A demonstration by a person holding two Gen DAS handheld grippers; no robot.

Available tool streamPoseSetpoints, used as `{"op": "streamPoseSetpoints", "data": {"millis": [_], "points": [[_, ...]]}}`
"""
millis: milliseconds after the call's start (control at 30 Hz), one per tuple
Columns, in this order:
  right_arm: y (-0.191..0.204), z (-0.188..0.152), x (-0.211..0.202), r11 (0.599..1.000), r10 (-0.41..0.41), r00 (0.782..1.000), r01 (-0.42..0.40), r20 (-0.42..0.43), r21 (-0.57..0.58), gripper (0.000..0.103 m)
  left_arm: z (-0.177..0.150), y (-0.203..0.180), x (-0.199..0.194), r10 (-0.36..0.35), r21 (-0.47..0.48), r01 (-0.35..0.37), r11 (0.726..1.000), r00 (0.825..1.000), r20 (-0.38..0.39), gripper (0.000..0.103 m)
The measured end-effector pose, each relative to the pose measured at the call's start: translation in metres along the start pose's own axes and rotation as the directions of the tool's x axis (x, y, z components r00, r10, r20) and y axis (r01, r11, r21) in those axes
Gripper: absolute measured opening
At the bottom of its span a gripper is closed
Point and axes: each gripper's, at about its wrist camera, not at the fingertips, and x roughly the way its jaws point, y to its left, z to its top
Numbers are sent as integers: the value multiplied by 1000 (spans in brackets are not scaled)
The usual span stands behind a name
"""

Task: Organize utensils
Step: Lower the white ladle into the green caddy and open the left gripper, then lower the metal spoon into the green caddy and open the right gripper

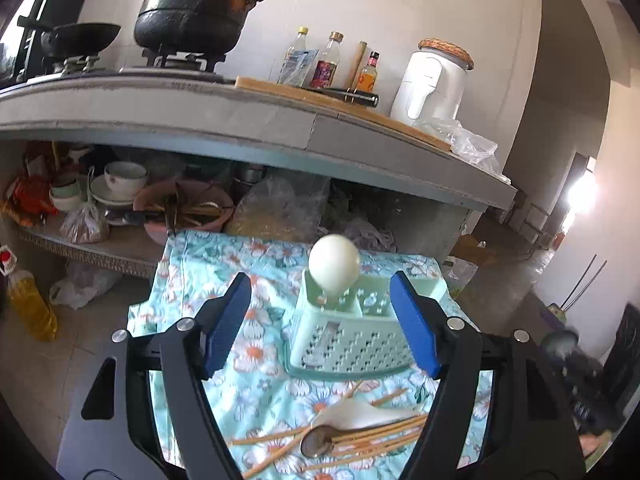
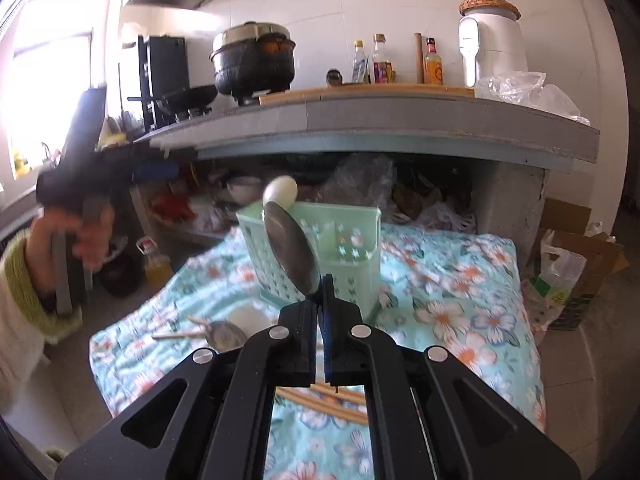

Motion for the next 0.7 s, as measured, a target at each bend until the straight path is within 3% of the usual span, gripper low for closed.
{"op": "streamPoseSetpoints", "data": {"millis": [167, 367, 500, 700], "points": [[-18, 45, 27, 992, 75, 993, -84, 91, 92, 3, -66, 18, -19, 3, -99, -9, 995, 998, -62, 71], [-26, 79, 68, 993, 48, 991, -62, 126, 103, 3, -122, 25, -52, 25, -160, -38, 986, 996, -86, 72], [-27, 78, 101, 997, 2, 996, -9, 86, 78, 3, -143, 30, -67, 64, -146, -78, 986, 993, -101, 72], [-36, 51, 142, 997, -42, 997, 46, -61, 68, 3, -159, 37, -76, 80, -163, -100, 982, 989, -125, 74]]}}
